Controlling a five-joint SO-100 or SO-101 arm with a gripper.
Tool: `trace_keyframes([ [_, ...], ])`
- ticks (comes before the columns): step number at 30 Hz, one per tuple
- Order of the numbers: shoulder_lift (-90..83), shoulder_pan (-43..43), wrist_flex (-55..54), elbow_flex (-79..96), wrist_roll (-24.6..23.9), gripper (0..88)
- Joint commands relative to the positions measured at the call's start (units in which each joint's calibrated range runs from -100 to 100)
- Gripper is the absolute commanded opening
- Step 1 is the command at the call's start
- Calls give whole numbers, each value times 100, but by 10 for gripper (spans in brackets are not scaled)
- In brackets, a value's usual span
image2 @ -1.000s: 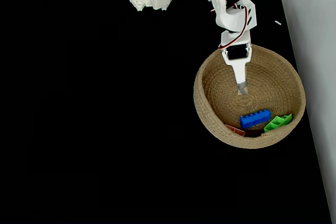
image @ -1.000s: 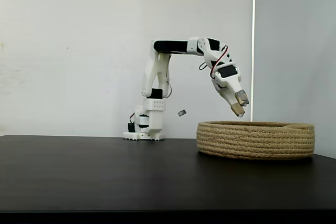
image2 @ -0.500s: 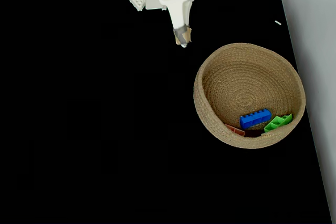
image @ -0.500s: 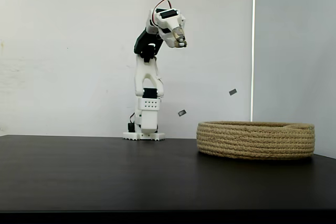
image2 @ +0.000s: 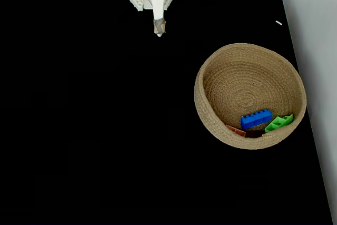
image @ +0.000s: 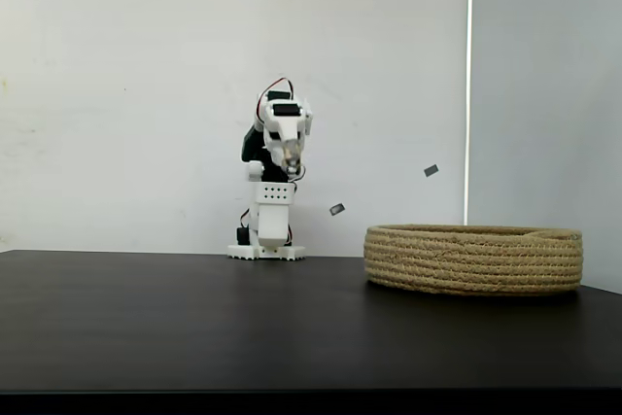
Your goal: Place the lego blocks in the tray
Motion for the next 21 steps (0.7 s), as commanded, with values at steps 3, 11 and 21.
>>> trace_keyframes([
  [3,-889,68,180,1262,313,3],
  [11,-889,134,313,2110,523,4],
  [21,-889,68,304,2110,493,4],
])
